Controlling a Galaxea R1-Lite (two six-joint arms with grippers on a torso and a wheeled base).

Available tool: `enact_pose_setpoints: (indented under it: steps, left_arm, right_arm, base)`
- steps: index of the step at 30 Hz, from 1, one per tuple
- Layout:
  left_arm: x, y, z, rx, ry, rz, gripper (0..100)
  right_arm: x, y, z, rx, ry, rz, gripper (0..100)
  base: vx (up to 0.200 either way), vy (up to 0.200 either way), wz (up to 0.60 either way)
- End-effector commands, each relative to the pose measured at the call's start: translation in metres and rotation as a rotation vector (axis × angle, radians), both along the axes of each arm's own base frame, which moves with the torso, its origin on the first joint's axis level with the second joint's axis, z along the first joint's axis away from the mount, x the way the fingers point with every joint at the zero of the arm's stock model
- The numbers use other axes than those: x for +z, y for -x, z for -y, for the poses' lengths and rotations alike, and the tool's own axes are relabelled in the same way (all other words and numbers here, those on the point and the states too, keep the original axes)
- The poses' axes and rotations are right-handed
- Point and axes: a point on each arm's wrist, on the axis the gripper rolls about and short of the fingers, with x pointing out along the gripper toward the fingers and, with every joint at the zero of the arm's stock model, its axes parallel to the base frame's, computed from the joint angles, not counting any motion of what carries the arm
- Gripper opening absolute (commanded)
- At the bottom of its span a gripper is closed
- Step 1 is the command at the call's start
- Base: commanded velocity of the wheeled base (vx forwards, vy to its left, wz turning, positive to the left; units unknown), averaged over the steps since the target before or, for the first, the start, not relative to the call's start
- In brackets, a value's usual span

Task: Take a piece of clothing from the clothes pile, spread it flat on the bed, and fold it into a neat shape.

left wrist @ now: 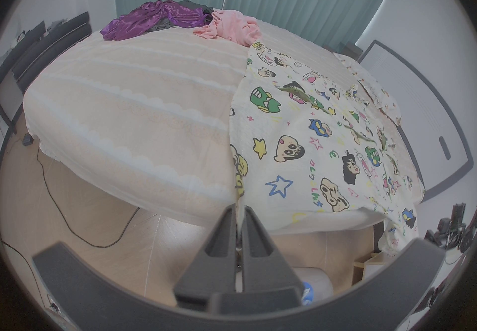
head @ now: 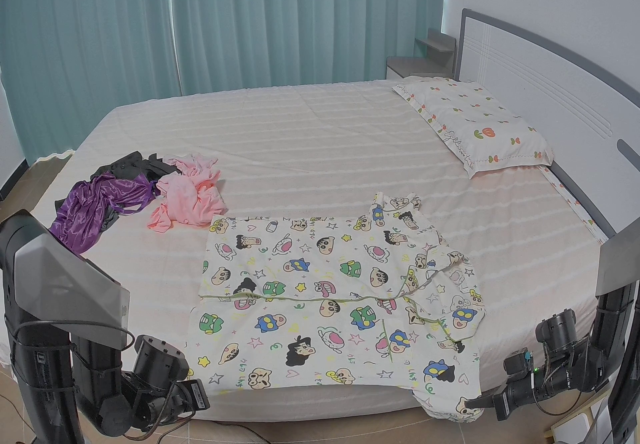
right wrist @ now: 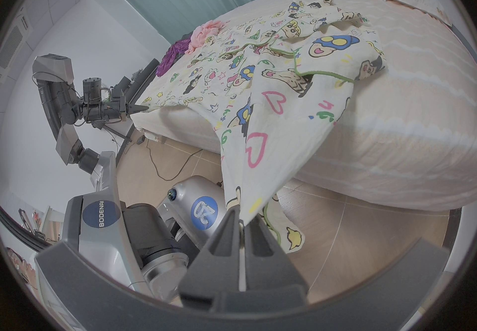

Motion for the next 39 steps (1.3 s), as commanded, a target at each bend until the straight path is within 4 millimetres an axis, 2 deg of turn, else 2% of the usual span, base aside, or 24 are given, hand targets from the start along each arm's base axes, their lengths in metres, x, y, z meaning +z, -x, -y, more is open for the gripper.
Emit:
enact_pose_setpoints:
  steps: [1,11,17,21,23,27,31,34,39]
  left_arm:
    - [-0.001,0.007,-0.002,-0.014,-0.02,-0.037,0]
    - [-0.002,0.012,0.0,-0.037,-0.04,-0.074,0]
    - [0.017,0.008,0.0,-0.037,0.0,0.018,0]
    - [0.022,-0.01,0.001,-0.003,0.027,0.077,0]
    - [0.022,-0.013,0.0,0.003,0.028,0.08,0]
    - [0.029,-0.032,-0.003,0.041,0.041,0.071,0]
    - [0.04,-0.043,0.0,0.028,0.081,0.012,0]
    - [0.059,-0.064,0.007,0.082,0.159,-0.048,0]
    - [0.071,-0.087,0.014,0.12,0.202,-0.079,0]
  right_arm:
    - [0.002,0.006,0.001,0.007,0.006,-0.017,0]
    - [0.007,0.015,0.002,0.033,0.02,-0.049,0]
    - [0.02,0.011,0.004,0.025,-0.029,0.034,0]
    - [0.03,0.008,0.007,-0.027,-0.071,0.072,0]
    - [0.032,0.007,0.007,-0.034,-0.079,0.078,0]
    - [0.041,-0.006,0.006,-0.074,-0.115,0.113,0]
    - [0.043,-0.016,0.005,-0.084,-0.124,0.131,0]
    - [0.045,-0.021,0.003,-0.104,-0.14,0.131,0]
    - [0.047,-0.025,0.003,-0.112,-0.142,0.142,0]
  base:
    - [0.0,0.0,0.0]
    - [0.0,0.0,0.0]
    - [0.0,0.0,0.0]
    - [0.0,0.0,0.0]
    - [0.0,0.0,0.0]
    - [0.0,0.0,0.0]
    - [0.0,0.0,0.0]
    - [0.0,0.0,0.0]
    - [0.0,0.0,0.0]
